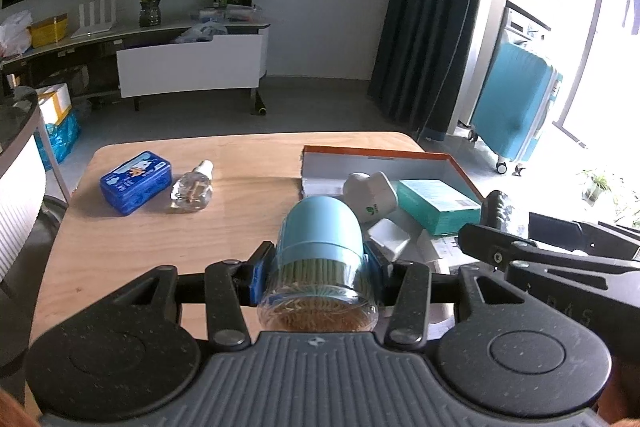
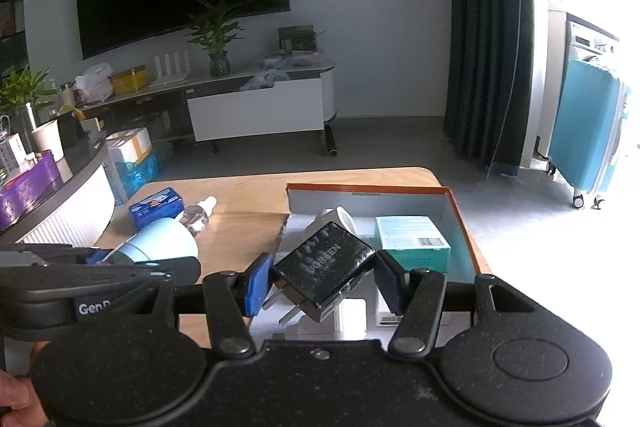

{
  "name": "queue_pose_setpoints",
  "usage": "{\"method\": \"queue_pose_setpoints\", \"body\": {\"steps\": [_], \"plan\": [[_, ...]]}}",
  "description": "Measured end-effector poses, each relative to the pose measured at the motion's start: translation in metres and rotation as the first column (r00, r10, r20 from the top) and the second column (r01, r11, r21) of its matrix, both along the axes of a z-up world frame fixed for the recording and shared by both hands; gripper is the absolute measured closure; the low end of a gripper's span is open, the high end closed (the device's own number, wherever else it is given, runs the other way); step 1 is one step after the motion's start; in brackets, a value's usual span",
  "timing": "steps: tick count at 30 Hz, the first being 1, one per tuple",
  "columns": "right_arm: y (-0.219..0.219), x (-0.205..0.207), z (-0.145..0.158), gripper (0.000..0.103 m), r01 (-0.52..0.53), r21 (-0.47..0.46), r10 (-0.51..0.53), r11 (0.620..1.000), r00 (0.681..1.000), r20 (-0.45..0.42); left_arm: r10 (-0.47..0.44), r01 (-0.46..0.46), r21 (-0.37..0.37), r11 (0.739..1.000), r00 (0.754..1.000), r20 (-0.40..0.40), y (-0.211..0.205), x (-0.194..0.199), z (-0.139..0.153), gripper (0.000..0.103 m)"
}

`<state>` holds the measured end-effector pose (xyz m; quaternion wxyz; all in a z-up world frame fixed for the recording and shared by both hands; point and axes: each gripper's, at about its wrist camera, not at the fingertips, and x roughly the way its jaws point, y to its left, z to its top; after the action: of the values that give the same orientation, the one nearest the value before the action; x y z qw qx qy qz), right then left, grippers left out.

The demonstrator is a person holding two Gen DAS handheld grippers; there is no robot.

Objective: Organize rigid objects
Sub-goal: 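Carry the toothpick jar and black charger over the tray with both grippers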

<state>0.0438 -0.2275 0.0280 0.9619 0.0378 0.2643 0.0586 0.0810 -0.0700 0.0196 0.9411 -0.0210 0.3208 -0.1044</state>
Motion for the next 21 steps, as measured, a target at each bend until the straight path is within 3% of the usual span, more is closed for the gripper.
{"method": "queue_pose_setpoints", "body": {"steps": [21], "plan": [[-0.031,0.003,0.001,0.036,0.081,0.009,-0.081,0.997,0.997,0.010,-0.085,0.085,0.009,0.996,0.996,-0.002,-0.032,0.011,-0.004,0.056]]}}
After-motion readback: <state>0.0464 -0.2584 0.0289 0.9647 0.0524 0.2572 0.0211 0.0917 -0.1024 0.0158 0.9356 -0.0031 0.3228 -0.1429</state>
